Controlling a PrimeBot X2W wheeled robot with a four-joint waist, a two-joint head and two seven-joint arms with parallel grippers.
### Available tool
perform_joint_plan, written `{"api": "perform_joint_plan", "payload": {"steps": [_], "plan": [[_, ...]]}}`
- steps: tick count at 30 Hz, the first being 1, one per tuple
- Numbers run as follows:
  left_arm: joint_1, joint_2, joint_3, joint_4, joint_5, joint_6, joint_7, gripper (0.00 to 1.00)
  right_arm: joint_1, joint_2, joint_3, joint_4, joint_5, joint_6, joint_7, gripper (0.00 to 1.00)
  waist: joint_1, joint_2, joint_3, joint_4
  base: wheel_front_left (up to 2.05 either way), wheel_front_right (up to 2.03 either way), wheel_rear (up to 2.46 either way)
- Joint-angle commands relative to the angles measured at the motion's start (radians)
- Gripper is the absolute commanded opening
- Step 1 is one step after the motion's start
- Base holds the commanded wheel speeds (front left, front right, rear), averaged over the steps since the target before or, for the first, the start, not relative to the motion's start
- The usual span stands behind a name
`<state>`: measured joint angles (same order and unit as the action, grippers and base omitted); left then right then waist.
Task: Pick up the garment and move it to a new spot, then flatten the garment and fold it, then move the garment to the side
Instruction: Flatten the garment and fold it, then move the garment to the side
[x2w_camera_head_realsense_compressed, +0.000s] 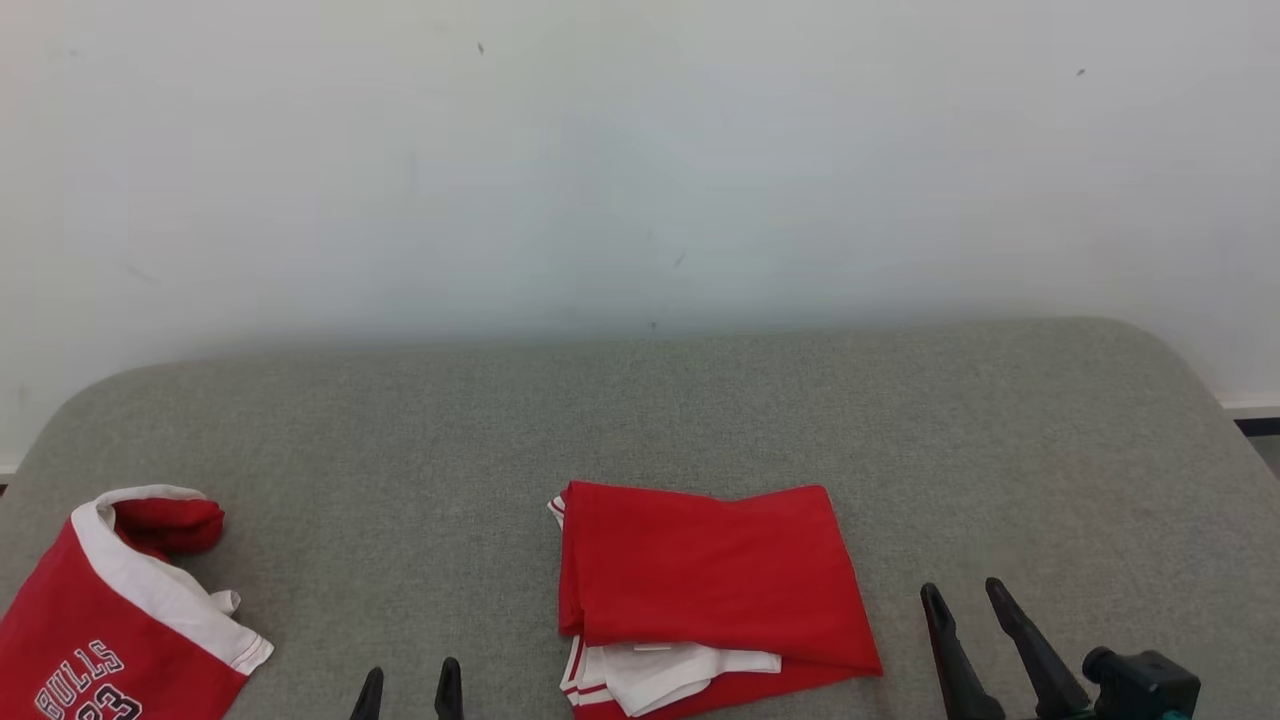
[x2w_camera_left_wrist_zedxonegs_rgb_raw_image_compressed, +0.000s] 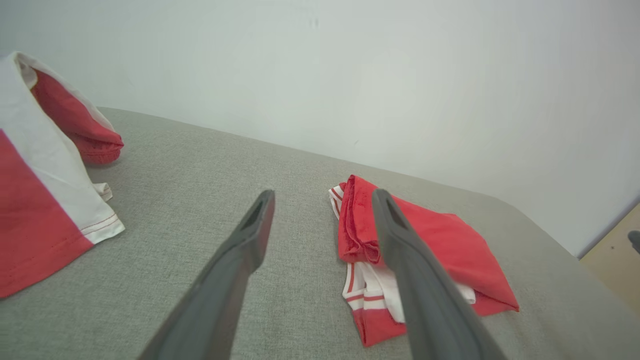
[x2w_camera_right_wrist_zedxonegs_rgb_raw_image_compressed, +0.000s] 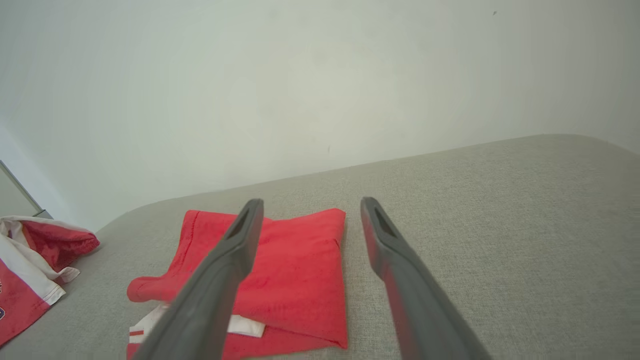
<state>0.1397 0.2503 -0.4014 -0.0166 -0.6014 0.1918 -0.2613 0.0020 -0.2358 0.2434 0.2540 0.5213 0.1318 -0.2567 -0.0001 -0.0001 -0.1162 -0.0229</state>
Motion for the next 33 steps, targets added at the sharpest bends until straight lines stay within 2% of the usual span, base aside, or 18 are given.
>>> {"api": "perform_joint_plan", "payload": {"steps": [1, 10, 26, 33], "plan": [[0.023, -0.014, 0.017, 0.003, 0.034, -0.014, -0.005, 1.0, 0.023, 0.003, -0.005, 0.003, -0.026, -0.002, -0.008, 1.0, 0.0001, 0.0001, -0.011, 0.0, 0.0, 0.0, 0.0], [0.068, -0.074, 0.074, 0.036, 0.113, -0.074, -0.005, 1.0, 0.084, 0.049, -0.038, -0.043, -0.084, -0.002, -0.009, 1.0, 0.0001, 0.0001, -0.028, 0.006, 0.0, 0.0, 0.0], [0.08, -0.124, 0.129, 0.067, 0.18, -0.138, -0.005, 1.0, 0.093, 0.051, -0.036, -0.042, -0.092, -0.002, -0.009, 1.0, 0.0001, 0.0001, -0.019, 0.017, 0.0, 0.0, 0.0], [0.075, -0.135, 0.132, 0.084, 0.199, -0.159, -0.005, 1.0, 0.05, 0.045, -0.008, 0.052, -0.039, -0.002, -0.007, 1.0, 0.0001, 0.0001, -0.01, 0.026, 0.0, 0.0, 0.0]]}}
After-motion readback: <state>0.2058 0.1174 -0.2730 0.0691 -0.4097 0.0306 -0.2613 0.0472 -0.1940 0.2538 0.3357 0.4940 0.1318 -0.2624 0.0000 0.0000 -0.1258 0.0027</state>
